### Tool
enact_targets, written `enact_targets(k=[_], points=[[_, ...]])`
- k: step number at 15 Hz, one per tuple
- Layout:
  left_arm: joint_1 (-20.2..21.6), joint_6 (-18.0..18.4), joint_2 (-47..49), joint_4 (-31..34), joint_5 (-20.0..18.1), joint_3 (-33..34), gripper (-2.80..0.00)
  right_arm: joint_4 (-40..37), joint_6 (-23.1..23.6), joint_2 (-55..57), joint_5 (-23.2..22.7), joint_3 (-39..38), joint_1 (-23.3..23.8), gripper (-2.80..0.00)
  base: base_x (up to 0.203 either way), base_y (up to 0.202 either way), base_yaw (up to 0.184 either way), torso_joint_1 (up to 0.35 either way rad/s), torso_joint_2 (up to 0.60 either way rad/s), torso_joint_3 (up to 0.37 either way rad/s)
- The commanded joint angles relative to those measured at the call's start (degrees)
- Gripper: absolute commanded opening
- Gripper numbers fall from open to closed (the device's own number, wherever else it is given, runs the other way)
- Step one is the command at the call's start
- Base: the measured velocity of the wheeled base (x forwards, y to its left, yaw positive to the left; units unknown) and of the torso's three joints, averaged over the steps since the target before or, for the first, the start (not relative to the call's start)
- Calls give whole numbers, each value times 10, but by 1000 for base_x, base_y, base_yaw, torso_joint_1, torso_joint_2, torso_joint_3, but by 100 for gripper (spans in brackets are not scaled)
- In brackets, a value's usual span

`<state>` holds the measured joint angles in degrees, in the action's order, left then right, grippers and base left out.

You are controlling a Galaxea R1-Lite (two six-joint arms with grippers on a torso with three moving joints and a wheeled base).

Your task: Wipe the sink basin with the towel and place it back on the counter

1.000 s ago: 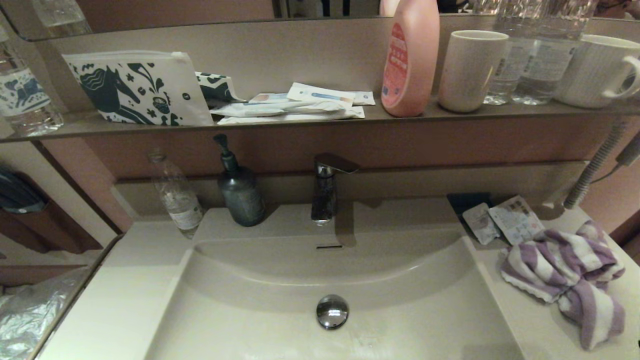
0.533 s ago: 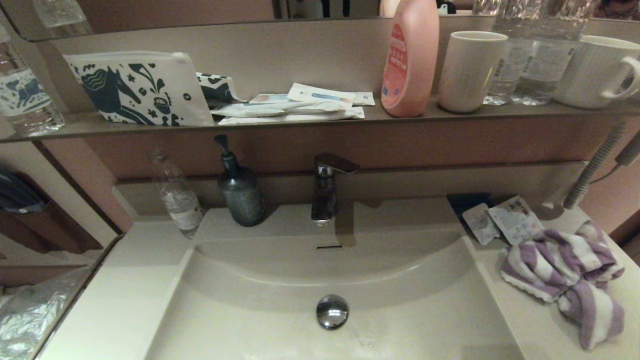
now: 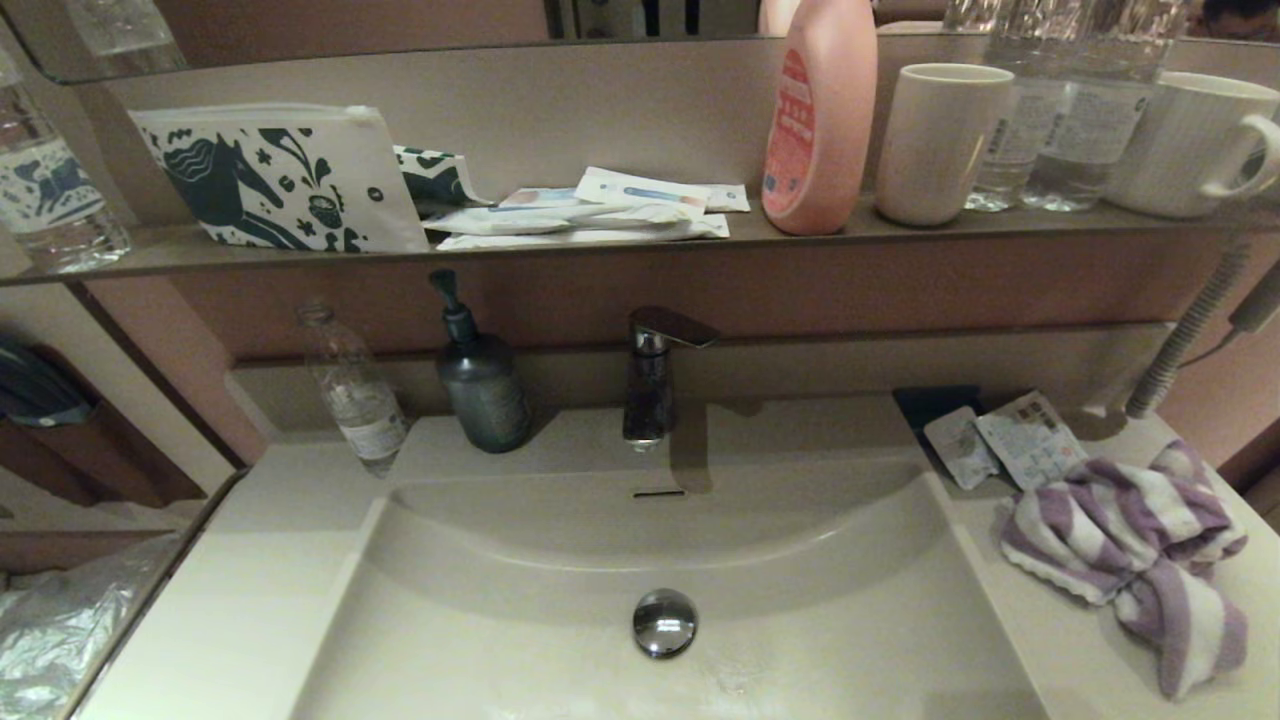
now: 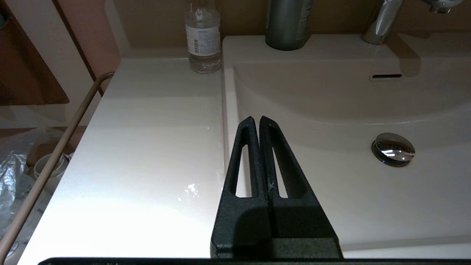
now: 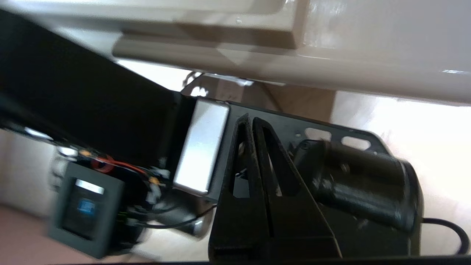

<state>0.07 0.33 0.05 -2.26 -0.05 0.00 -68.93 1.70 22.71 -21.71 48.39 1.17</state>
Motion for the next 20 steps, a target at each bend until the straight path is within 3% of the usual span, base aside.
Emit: enact_targets(k=[1,3,7,14,16,20], points=[[0,0,0,0,0,0,-280,-6,-16,-75,23,-14,-39,-280,0,0,0,0,0,0],[0,0,0,0,0,0,-280,16,-53,-91,28,-26,-31,-280,0,0,0,0,0,0],[0,0,0,0,0,0,-280,147,-63,-168,64,-125,-13,-280,0,0,0,0,0,0],[0,0,0,0,0,0,-280,512,-62,-227,161,-358,-11,-280,0,0,0,0,0,0],[0,0,0,0,0,0,-280,588,-60,-227,166,-406,-11,-280,0,0,0,0,0,0],[0,0,0,0,0,0,-280,654,-9,-227,170,-453,-11,-280,0,0,0,0,0,0]])
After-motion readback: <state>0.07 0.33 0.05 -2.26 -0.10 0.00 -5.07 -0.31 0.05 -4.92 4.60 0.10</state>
